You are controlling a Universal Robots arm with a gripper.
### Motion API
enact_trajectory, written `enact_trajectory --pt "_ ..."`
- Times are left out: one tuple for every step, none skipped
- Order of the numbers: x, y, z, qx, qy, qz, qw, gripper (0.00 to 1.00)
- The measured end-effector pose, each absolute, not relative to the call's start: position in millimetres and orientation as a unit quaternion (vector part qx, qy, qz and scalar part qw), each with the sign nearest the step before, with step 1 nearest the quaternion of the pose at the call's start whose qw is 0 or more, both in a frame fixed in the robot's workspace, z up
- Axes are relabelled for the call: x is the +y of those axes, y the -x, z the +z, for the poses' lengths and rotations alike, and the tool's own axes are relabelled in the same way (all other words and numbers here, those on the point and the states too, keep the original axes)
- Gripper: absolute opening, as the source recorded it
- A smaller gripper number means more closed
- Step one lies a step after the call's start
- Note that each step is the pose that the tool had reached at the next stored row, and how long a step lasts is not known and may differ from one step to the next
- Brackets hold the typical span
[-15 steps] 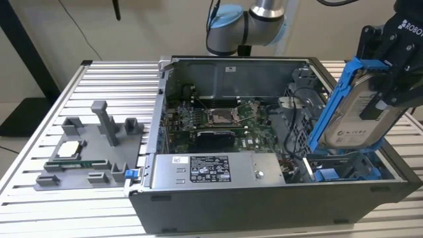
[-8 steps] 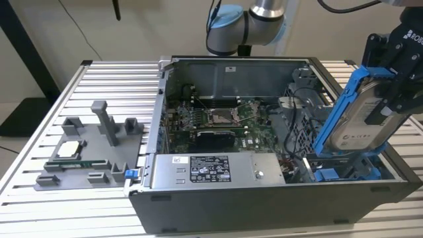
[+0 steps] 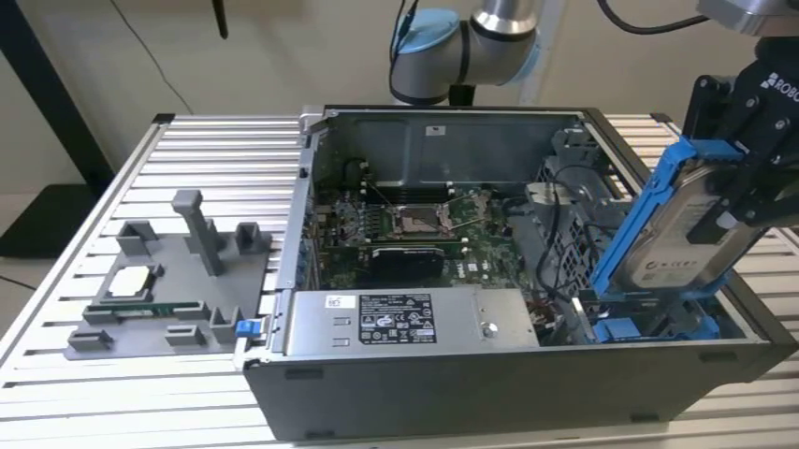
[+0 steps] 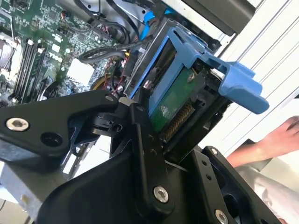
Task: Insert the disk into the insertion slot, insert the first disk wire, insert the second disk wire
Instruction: 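Insert the disk into the insertion slot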
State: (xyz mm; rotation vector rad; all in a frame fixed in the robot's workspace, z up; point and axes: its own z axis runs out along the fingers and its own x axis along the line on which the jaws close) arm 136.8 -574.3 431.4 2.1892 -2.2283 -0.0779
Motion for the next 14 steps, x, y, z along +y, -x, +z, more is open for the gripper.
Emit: enact_trajectory --pt "-577.0 -136.8 430.2 -0.713 -0.701 -0.026 0.007 0.0" --pt "-579.2 -136.8 428.9 -0.713 -0.701 -0.027 0.007 0.0" --pt "-580.6 -136.9 427.3 -0.713 -0.701 -0.027 0.006 0.0" --pt "-580.8 -136.9 425.5 -0.713 -0.701 -0.027 0.006 0.0" --pt "-580.8 -136.9 423.8 -0.713 -0.701 -0.027 0.006 0.0" --pt "-580.8 -136.9 422.0 -0.713 -0.701 -0.028 0.006 0.0" --pt "-580.8 -136.9 420.2 -0.713 -0.701 -0.028 0.006 0.0" --pt "-580.8 -136.9 418.4 -0.713 -0.701 -0.028 0.006 0.0" --pt "-580.8 -136.8 416.6 -0.713 -0.701 -0.028 0.006 0.0" --pt "-580.8 -136.8 414.7 -0.713 -0.701 -0.028 0.006 0.0" --pt "-580.7 -136.8 413.2 -0.713 -0.701 -0.028 0.006 0.0" --pt "-580.5 -136.8 412.1 -0.713 -0.701 -0.028 0.006 0.0" --pt "-579.9 -136.8 411.1 -0.713 -0.701 -0.028 0.005 0.0" --pt "-579.1 -136.8 410.3 -0.713 -0.701 -0.029 0.005 0.0"
